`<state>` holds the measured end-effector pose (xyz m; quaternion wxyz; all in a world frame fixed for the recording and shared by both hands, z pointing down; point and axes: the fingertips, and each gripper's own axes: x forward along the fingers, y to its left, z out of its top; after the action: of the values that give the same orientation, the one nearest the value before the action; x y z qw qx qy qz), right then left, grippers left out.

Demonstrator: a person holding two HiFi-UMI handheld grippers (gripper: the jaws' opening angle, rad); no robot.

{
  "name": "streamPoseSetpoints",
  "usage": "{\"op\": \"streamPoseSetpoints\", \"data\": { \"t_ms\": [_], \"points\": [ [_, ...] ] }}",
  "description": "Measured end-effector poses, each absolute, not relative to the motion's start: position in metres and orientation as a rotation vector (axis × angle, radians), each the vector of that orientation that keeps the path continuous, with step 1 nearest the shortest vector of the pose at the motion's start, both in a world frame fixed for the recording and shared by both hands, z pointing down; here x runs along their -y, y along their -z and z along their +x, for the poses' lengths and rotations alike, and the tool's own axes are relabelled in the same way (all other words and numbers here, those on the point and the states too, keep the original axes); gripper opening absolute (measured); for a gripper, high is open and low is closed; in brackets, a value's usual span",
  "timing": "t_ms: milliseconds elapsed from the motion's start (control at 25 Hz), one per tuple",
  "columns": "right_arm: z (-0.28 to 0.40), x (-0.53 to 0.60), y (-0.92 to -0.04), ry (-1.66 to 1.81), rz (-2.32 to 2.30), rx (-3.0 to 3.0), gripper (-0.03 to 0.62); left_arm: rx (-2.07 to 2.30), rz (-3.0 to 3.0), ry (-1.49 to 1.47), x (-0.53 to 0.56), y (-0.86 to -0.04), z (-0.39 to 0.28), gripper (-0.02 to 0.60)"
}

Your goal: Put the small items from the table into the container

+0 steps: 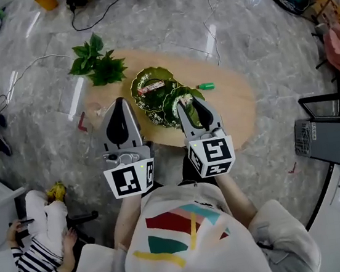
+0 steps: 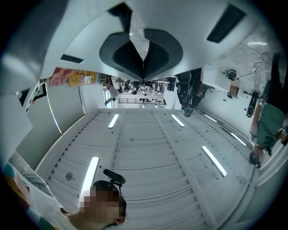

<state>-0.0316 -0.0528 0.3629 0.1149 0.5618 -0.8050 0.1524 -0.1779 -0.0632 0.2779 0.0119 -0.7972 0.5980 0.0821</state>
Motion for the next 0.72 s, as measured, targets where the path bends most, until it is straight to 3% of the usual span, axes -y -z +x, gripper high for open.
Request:
{"op": "streamPoseSetpoints", "data": {
  "t_ms": [320, 720],
  "points": [
    [0.019, 0.038, -0.359, -0.372, 1.601, 2.329, 0.146, -1.824, -2.498, -0.248, 0.055, -0.264, -0.129, 0.009],
    [0.031, 0.048, -0.420, -0.357, 1.376, 2.334, 0.146, -1.834, -2.470, -0.213, 0.080, -0.282, -0.095, 0.009]
  ]
}}
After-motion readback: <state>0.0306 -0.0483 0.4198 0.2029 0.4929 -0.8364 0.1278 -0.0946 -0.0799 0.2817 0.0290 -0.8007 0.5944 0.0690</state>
